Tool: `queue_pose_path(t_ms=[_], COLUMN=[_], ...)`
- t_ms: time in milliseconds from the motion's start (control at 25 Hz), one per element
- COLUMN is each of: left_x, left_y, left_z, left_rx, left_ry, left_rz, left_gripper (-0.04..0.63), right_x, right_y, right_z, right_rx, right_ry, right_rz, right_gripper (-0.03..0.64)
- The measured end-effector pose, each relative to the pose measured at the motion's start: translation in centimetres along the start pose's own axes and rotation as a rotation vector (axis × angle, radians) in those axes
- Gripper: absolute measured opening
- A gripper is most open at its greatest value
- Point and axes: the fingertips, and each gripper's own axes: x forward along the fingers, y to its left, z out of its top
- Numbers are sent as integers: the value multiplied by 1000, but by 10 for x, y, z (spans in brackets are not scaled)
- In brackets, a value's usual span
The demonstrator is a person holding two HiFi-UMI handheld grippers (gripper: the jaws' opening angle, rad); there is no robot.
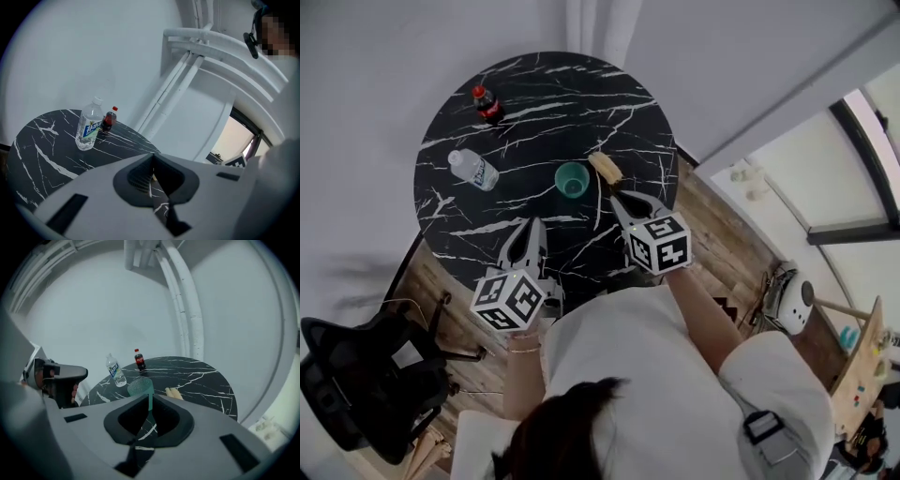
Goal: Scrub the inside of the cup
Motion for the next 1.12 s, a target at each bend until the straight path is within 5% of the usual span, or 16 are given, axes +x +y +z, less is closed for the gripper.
queue_pose_path(t_ms=[1120], left_x=[-10], left_y=[-20], left_z=[-19], left_rx=[86], left_ry=[0], left_rz=[-40], left_gripper=[9], right_x=[-44], right_y=[36], right_z=[-6], right_rx=[-86], right_ry=[-71], right_rz=[-72], right_gripper=[37])
